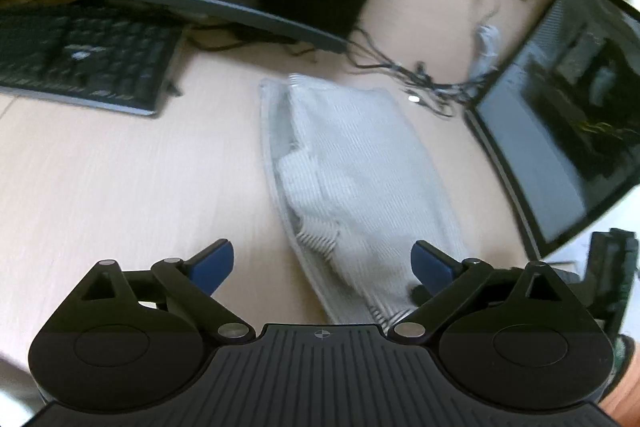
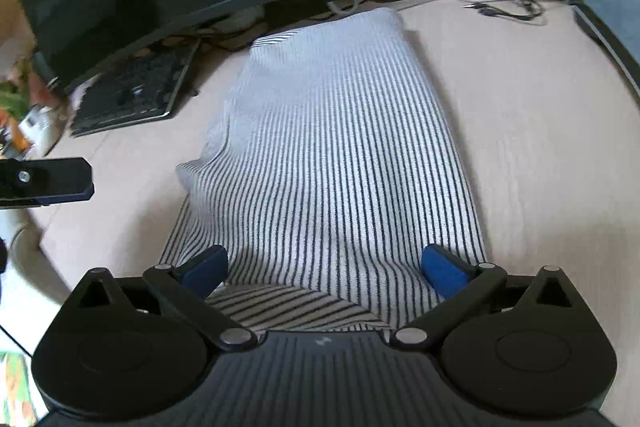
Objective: Fold clothes
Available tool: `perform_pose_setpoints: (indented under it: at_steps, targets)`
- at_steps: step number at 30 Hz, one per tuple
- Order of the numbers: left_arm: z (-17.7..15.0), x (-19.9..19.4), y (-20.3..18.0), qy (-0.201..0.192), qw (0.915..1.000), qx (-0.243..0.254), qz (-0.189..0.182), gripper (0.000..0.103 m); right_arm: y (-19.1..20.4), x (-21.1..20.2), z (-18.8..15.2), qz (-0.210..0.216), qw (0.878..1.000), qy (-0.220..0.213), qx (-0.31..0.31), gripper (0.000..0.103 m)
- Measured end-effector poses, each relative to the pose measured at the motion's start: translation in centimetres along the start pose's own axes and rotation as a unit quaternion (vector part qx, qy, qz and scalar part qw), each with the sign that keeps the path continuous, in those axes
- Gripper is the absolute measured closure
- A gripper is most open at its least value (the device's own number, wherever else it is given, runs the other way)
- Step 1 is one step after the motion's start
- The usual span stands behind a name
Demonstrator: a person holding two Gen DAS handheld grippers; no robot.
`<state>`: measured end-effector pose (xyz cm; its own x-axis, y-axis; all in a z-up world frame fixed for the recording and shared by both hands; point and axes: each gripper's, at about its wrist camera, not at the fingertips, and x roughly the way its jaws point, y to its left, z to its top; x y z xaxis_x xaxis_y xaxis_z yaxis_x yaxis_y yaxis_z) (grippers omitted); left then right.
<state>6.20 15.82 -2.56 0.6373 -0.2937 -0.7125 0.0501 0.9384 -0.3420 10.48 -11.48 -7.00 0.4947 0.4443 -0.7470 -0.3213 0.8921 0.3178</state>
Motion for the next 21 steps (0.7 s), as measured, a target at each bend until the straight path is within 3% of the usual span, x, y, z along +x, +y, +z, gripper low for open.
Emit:
perform_pose_setpoints:
  at_steps: [2, 4, 7, 9, 11, 15, 21]
  targets:
    - [-0.4, -0.6, 0.0, -0.002, 0.9997, -0.003, 0.024, 0.004, -0.7, -0.6, 0.2, 0.018, 1.000, 0.000, -0.008, 0.000]
    - [-0.8, -1.0, 0.0, -0.005, 0.9987, -0.004, 0.050, 0.003, -0.8, -2.2, 0.3, 0.004, 0.999, -0.025, -0.038, 0.001]
    - [-1.0, -1.3, 0.1, -0.009, 0.9977, -0.007, 0.067, 0.003, 0.6, -4.9, -0.3, -0.018, 0.989, -0.066, -0.131, 0.013]
    - [-1.0, -1.5, 0.1, -0.012, 0.9975, -0.007, 0.069, 0.003, 2.3, -6.0, -1.1, -0.018, 0.976, -0.071, -0.203, 0.033]
    - [-1.1, -1.7, 0.1, -0.014, 0.9973, -0.006, 0.071, 0.003, 4.1, -6.2, -2.2, -0.002, 0.962, -0.059, -0.266, 0.038]
    - [-1.3, -2.0, 0.1, -0.019, 0.9969, -0.005, 0.076, 0.003, 7.0, -4.7, -4.4, 0.005, 0.929, -0.038, -0.368, 0.037]
    - [-1.5, -2.5, 0.0, -0.026, 0.9962, -0.004, 0.083, 0.002, 8.6, -2.2, -6.4, -0.034, 0.893, -0.029, -0.448, 0.033]
